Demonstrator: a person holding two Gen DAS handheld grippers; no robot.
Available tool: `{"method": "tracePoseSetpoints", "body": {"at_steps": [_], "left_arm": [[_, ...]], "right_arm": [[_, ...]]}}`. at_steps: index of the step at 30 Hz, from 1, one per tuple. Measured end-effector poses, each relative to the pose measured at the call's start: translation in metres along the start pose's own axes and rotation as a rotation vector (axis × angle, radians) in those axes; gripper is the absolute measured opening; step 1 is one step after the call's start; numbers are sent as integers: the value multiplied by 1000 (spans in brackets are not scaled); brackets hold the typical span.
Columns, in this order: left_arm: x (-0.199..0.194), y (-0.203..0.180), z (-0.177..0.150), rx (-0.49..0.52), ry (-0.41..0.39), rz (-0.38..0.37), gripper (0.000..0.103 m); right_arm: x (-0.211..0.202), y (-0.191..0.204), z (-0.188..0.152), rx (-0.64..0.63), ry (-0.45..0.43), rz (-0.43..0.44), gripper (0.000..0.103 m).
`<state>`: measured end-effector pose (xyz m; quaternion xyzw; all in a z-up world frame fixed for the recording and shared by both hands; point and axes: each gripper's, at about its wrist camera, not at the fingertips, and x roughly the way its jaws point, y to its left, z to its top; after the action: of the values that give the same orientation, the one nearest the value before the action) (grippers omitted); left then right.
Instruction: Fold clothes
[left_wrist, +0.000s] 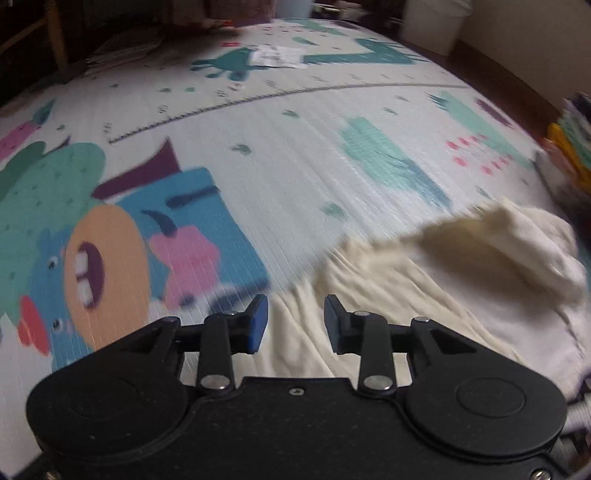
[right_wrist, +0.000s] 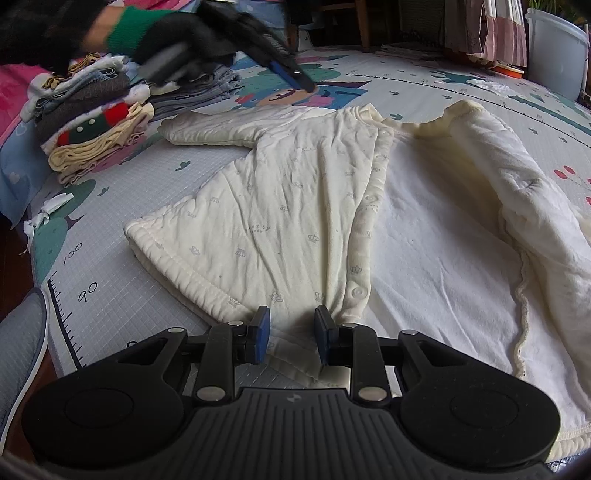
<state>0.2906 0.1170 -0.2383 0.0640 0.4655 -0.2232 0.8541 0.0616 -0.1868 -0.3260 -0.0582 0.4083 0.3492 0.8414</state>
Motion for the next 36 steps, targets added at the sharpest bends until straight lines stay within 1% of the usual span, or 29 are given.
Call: {"method": "tracePoseSetpoints", "body": {"at_steps": [2,3,4,5,6,8,11,14,15,16,17,19,20,22,23,24,25,27,28,29,30,31,32,34,35,36], "left_arm": [[-4,-12,-17,46,23,-22,32],[1,-19,-28,65,45,-17,32],[9,-23,-38,92,64,12,33],[16,-28,-48,119,84,40,37],[22,-32,-56,140,94,64,39],[14,-36,-53,122,63,65,35],[-7,-51,-53,144,-13,4,35],[-16,-66,-68,114,-20,-33,35],[-18,-72,-76,103,-18,-58,35],[-17,-80,-84,103,-10,-81,35],[-13,-89,-92,123,8,-83,35],[3,-107,-114,205,121,-35,35],[0,-109,-120,204,88,-22,35],[-9,-106,-118,118,98,-10,35],[-17,-107,-117,107,67,1,35],[-27,-112,-117,121,22,10,35],[-36,-119,-120,142,-11,1,35],[-45,-133,-128,175,-38,-47,35],[-47,-142,-137,204,-38,-62,35],[-41,-152,-149,258,13,-47,36],[-36,-162,-161,313,64,-33,35],[-33,-170,-173,359,89,-17,35],[-38,-173,-183,375,39,2,35],[-49,-180,-182,384,17,7,35],[-52,-183,-181,385,16,1,35],[-46,-186,-184,387,67,9,35]], "right_arm": [[0,0,0,1,1,0,28],[0,0,0,1,1,0,28],[0,0,0,0,1,-1,28],[1,0,0,0,2,-2,28],[1,0,1,0,3,-4,28],[1,0,2,0,8,-5,28],[1,-1,2,2,8,-2,28],[1,-1,4,9,16,-7,28],[1,-2,5,15,23,-6,28],[2,-2,6,21,28,-5,28],[2,-3,6,17,30,-4,28],[2,-2,7,9,35,-6,29],[3,-2,8,10,37,-7,29],[4,-1,9,10,43,-9,29],[3,-1,10,7,45,-10,29],[3,-2,9,5,45,-9,29],[3,-2,9,6,44,-7,29],[2,-2,9,16,41,-2,31],[2,-3,10,20,39,1,36],[2,-2,10,15,41,4,39],[3,0,10,10,43,6,39],[3,1,10,0,45,2,40],[3,1,10,-3,41,1,40],[2,2,11,-9,33,-1,40],[2,3,11,-12,29,-2,43],[1,3,11,-15,25,-3,46]]}}
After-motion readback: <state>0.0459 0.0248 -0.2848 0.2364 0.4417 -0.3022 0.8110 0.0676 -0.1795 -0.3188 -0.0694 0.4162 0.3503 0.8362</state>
